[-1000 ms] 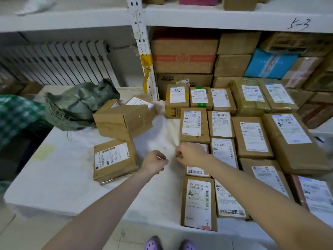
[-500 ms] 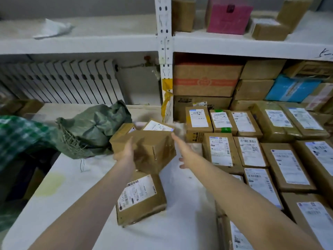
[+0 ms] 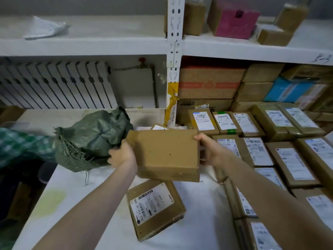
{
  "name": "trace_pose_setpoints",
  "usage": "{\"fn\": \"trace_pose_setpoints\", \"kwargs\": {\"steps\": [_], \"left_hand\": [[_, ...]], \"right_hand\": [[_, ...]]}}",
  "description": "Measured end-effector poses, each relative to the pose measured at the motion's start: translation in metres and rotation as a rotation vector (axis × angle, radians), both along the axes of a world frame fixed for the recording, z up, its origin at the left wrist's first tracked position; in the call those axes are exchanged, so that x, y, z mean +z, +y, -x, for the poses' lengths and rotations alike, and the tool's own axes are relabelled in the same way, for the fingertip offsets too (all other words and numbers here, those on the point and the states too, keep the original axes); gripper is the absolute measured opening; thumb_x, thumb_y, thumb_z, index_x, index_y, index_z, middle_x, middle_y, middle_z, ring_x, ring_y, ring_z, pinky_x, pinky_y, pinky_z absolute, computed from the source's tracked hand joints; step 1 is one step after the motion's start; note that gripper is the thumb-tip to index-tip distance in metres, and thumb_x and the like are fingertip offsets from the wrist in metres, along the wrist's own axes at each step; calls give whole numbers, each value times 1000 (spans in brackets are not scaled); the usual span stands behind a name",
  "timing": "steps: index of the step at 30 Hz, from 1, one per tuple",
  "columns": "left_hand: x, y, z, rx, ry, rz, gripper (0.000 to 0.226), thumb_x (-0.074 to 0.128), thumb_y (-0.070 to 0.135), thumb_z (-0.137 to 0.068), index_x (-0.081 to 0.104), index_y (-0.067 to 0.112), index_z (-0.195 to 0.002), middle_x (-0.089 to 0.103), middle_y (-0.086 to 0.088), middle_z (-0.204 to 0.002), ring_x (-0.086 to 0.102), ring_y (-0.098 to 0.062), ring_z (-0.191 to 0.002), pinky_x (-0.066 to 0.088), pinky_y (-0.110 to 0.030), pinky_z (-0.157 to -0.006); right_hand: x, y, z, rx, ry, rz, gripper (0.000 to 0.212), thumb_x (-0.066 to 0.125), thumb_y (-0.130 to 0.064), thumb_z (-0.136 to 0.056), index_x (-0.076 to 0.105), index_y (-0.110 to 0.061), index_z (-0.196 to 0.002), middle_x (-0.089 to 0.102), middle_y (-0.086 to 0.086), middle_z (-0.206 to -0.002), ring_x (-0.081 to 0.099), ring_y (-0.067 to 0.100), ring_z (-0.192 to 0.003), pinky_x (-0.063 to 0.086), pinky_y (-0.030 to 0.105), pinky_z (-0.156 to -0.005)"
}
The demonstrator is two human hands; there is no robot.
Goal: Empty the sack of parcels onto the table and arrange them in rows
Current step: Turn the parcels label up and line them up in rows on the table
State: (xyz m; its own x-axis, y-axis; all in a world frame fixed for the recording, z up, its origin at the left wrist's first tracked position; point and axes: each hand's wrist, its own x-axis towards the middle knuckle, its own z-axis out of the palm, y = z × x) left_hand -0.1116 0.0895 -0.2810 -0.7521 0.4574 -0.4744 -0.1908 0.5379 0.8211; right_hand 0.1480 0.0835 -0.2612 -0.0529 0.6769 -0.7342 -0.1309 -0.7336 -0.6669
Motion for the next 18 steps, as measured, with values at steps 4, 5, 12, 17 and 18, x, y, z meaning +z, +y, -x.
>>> {"fn": "trace_pose_setpoints", "kwargs": {"steps": [4,5,12,17,18], "left_hand": [[9,-3,-20,-133,-225,-215,45,67,50,-76,57,21,-108,60,1,-108,58,-29,-103,47,-44,-98],[10,-2,-25,-172,-295,-214,57,69,58,-68,57,21,-109,62,0,-112,58,-27,-106,46,-45,-99],[32,-9,-85,-543,-874,-191,104,53,80,-72,20,21,-151,47,-11,-133,44,-34,-132,25,-57,-113],[28,-9,-107,-790,-976,-244,113,59,78,-57,24,25,-150,55,-17,-133,52,-33,-125,23,-65,-110],[25,-10,-111,-795,-979,-262,112,61,77,-57,24,26,-149,53,-16,-136,51,-34,-126,23,-66,-110]], "right_hand": [[28,-11,-35,32,59,-343,51,68,-20,-72,53,-22,-120,58,8,-115,58,23,-99,49,37,-75],[33,-11,-37,46,38,-431,53,68,-19,-68,52,-25,-118,55,6,-115,57,22,-98,48,35,-71],[48,-15,-32,184,-630,-1092,85,85,-38,-48,38,-46,-118,30,-7,-129,39,17,-123,39,29,-100],[23,-40,-42,188,-727,-1287,102,84,-33,-50,31,-35,-136,18,-6,-139,24,13,-135,31,20,-107],[19,-41,-45,168,-715,-1294,102,83,-34,-50,30,-36,-137,19,-3,-140,25,13,-135,31,19,-107]]}}
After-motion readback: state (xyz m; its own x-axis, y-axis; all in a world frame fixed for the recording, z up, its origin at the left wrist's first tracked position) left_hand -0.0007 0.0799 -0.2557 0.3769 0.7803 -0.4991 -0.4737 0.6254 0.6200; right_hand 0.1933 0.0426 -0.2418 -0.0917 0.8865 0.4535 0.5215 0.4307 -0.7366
